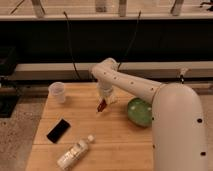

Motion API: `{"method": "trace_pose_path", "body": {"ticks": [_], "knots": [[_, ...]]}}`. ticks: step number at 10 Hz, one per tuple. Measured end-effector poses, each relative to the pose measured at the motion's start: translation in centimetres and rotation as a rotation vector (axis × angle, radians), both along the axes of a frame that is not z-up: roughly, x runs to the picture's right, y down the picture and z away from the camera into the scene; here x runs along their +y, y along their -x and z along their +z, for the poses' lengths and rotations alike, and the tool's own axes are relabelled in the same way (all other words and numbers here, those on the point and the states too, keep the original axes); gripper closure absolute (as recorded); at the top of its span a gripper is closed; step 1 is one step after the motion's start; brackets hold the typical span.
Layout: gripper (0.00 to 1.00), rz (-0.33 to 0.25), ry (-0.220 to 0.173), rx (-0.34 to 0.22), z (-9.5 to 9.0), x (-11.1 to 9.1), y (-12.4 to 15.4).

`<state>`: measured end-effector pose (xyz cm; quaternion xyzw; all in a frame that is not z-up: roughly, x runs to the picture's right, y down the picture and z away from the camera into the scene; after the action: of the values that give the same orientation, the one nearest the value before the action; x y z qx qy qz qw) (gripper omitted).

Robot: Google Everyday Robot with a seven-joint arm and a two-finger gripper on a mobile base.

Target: Place the pepper on the white sponge

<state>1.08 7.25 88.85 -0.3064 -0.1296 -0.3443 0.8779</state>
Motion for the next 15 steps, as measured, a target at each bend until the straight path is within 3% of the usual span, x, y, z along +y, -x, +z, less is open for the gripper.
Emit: {"method": "trace_pose_path", "body": {"ticks": [6, 15], "knots": [[1.00, 0.069, -0.024, 0.019, 2.4, -2.6, -1.6], [0.98, 0.211, 0.030, -0.038, 3.9, -4.4, -2.4]]}}
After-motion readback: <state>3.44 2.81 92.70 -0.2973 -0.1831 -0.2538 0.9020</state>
